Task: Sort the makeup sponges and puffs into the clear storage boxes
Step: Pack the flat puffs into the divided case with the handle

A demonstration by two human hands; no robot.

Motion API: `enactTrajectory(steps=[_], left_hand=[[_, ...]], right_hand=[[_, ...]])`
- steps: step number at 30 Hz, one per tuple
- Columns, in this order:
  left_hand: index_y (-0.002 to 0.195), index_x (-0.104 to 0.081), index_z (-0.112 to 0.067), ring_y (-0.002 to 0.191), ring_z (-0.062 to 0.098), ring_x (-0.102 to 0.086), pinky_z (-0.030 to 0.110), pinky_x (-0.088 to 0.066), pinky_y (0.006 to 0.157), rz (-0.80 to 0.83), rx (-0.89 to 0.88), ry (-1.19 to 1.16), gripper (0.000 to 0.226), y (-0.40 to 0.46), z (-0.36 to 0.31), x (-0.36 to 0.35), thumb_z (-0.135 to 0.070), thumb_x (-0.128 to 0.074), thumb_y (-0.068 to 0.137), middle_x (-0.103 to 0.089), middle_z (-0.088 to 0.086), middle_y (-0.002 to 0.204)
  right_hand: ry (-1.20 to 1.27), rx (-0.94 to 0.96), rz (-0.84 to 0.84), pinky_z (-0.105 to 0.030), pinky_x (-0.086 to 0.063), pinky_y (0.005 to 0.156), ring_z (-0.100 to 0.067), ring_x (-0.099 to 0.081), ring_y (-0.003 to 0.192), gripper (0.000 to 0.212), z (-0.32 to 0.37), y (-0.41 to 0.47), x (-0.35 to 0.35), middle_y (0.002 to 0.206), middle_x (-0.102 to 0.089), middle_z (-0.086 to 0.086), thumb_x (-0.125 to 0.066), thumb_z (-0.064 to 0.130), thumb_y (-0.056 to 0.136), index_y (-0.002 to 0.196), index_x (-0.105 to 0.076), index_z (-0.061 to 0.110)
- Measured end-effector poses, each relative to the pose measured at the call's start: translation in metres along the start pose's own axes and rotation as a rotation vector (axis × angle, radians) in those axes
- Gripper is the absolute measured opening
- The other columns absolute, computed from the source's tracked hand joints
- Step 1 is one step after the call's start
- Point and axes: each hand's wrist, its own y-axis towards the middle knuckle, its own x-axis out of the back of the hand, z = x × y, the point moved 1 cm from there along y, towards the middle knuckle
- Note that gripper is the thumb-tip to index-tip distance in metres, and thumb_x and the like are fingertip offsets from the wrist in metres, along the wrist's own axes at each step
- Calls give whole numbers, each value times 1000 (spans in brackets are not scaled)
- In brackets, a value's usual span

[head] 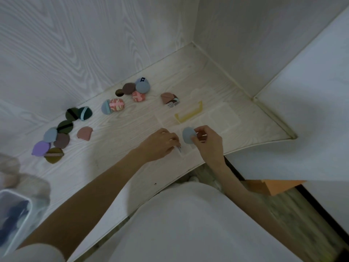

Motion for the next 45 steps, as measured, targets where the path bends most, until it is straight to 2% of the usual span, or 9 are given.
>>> enactTrajectory(steps=[6, 11, 14, 18, 22, 27, 35, 40, 45], left_hand=[[82, -73, -18, 73, 18, -65, 31, -50, 80, -104, -71, 63, 21, -8, 3, -6, -7, -80, 66, -70, 0, 83], [84, -72, -20, 73, 16, -66, 32, -38, 91, -185, -69, 85, 21, -31, 5, -8, -5, -78, 70, -71, 0, 86], [84, -71, -18, 78, 15, -67, 33, -39, 92, -235, -6, 63, 14, -48, 3, -7, -10, -76, 73, -72, -1, 88], [83, -71, -19, 83, 16, -67, 33, -38, 95, -287, 92, 82, 8, -73, 10, -10, -12, -66, 82, -72, -1, 92], [87, -69, -18, 92, 23, -63, 36, -40, 91, -338, 312, 82, 10, -96, 17, -14, -15, -60, 83, -69, 3, 97], [109, -63, -17, 111, 21, -47, 34, -38, 90, -330, 608, -37, 34, -105, 3, -12, -32, -47, 82, -62, 1, 116], [98, -66, -19, 111, 20, -45, 35, -40, 86, -303, 623, -23, 29, -99, -2, -6, -36, -48, 85, -60, 2, 117], [113, -62, -21, 115, 20, -47, 35, -39, 90, -217, 606, -67, 37, -102, 1, -8, -39, -46, 86, -59, -3, 121], [115, -60, -24, 115, 20, -52, 37, -41, 92, -132, 600, -64, 42, -104, 2, -8, -49, -42, 86, -60, -7, 122]], right_hand=[[-199, 150, 57, -25, -44, 63, -14, -54, 71, 14, 6, -7, -12, 76, -63, 3, -71, 23, 80, 82, -62, 13], [-519, 337, 64, -31, -41, 60, -24, -53, 67, 18, 11, -9, -39, 64, -61, -1, -78, 22, 70, 69, -62, 13], [-672, 405, 94, -34, -42, 60, -25, -51, 70, 20, 20, -11, -56, 69, -57, -4, -77, 28, 71, 65, -63, 14], [-620, 429, 158, -35, -39, 66, -27, -51, 81, 14, 29, -13, -72, 85, -57, -5, -78, 28, 68, 65, -70, 17], [-541, 444, 255, -36, -38, 71, -29, -53, 91, 10, 34, -19, -91, 98, -60, -5, -78, 26, 68, 64, -73, 19], [-523, 480, 172, -35, -39, 71, -28, -56, 86, 14, 44, -14, -96, 94, -62, -5, -80, 23, 66, 62, -69, 14], [-536, 548, 189, -30, -26, 71, -22, -43, 92, 13, 35, -12, -107, 96, -61, -6, -80, 21, 66, 61, -70, 15], [-469, 508, 238, -30, -26, 75, -21, -37, 98, 7, 28, -12, -104, 107, -61, -7, -76, 24, 72, 67, -74, 18], [-412, 548, 274, -33, -34, 78, -20, -37, 104, 10, 21, -8, -100, 115, -60, -8, -67, 28, 77, 74, -75, 21]])
